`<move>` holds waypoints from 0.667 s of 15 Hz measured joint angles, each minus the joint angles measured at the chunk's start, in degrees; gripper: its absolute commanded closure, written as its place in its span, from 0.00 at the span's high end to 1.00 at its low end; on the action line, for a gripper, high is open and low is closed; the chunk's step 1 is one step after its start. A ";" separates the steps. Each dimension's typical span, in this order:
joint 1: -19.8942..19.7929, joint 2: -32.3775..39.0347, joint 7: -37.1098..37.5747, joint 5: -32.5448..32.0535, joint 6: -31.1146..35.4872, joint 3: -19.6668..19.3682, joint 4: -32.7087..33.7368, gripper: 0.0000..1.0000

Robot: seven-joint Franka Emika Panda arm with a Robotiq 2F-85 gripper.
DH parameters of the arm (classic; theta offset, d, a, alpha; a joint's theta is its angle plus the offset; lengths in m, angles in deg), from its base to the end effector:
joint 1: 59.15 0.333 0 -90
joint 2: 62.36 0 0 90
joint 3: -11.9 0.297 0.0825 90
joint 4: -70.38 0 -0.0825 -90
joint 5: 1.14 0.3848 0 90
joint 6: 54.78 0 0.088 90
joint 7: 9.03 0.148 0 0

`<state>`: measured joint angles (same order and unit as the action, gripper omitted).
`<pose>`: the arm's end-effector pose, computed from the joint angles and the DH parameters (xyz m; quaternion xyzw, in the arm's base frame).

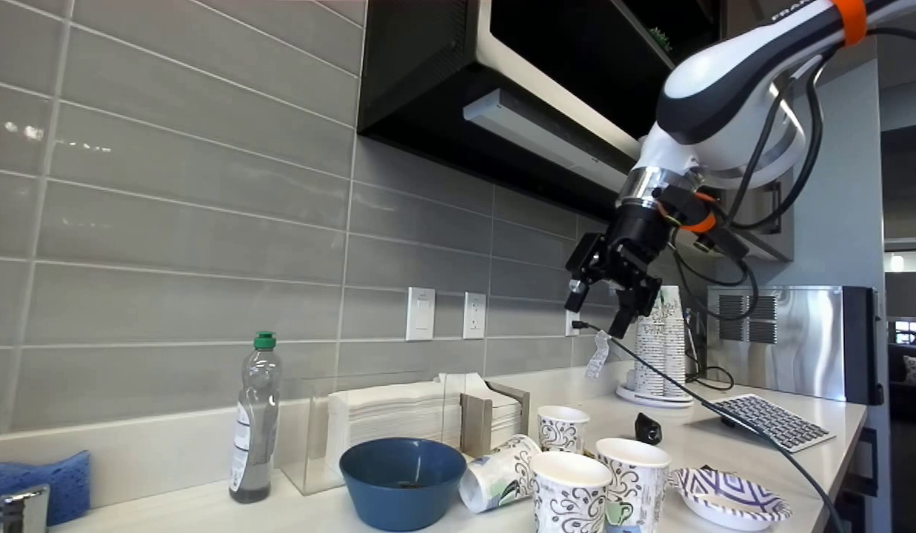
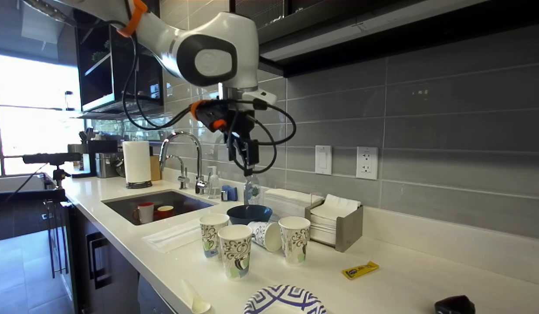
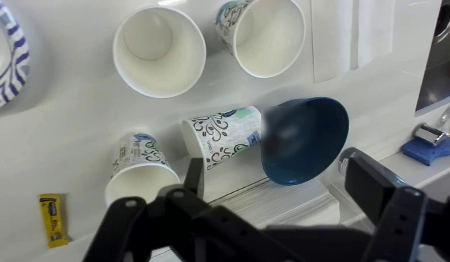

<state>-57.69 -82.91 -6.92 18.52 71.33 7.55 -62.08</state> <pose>0.4844 -0.0026 0.4549 -0.9714 0.1246 -0.1209 0.1617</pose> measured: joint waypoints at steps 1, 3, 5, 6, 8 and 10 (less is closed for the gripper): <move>0.44 1.30 0.00 1.16 1.11 0.12 0.00 1.00; 1.07 3.96 -0.05 3.17 3.72 0.35 0.04 1.00; 1.74 6.64 -0.70 5.99 6.61 0.54 0.18 1.00; 2.21 7.97 -2.74 8.19 7.30 0.54 0.37 1.00; 2.76 9.96 -5.75 10.74 7.68 0.51 0.95 1.00; 2.79 10.51 -6.38 11.19 7.70 0.48 1.33 1.00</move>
<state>-54.90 -72.39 -13.30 29.71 79.04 8.03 -60.75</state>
